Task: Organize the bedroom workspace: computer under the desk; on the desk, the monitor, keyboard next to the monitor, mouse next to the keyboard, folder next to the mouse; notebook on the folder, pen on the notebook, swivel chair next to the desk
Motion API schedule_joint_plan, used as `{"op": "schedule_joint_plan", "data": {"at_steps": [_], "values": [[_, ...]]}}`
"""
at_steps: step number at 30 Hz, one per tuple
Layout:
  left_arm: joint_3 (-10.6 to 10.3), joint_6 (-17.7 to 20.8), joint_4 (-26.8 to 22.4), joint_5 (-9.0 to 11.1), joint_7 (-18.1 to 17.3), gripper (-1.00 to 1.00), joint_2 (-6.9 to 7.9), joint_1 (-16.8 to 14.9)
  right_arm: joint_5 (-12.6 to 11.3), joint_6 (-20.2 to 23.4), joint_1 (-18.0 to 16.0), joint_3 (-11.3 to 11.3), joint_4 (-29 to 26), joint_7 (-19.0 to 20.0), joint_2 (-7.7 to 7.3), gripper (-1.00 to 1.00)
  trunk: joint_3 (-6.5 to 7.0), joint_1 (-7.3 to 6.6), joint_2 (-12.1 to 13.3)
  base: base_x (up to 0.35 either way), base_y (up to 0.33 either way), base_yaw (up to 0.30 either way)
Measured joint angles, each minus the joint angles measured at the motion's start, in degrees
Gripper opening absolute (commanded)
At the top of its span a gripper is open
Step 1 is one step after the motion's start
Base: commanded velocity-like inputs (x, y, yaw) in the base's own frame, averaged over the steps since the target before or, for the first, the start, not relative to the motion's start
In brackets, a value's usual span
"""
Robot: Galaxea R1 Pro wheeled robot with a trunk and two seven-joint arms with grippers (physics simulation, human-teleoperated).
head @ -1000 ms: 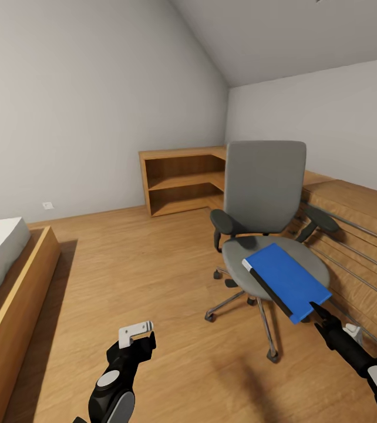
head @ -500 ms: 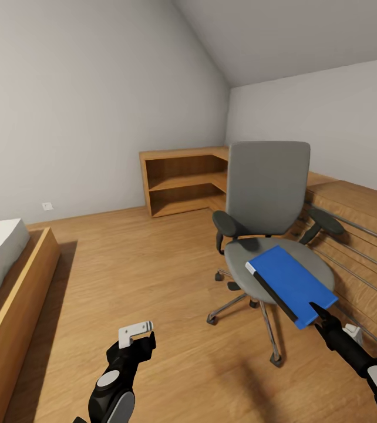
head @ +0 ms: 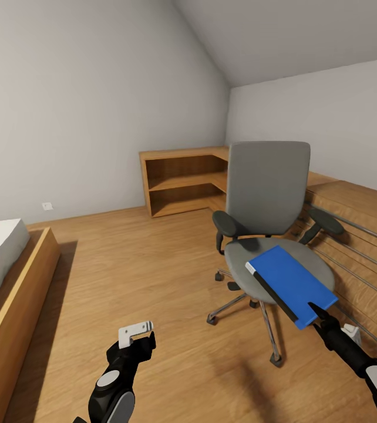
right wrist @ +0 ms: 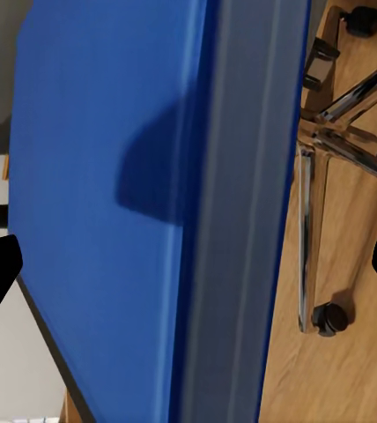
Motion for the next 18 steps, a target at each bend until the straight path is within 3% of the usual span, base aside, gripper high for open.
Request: {"op": "schedule_joint_plan", "data": {"at_steps": [18], "values": [[0.0,0.0,0.0,0.0,0.0,1.0,0.0,0.0,0.0,0.0,0.0,0.8,0.0,0.0,0.42,1.0,0.0,0.0,0.0,0.0,0.0,0.0]]}}
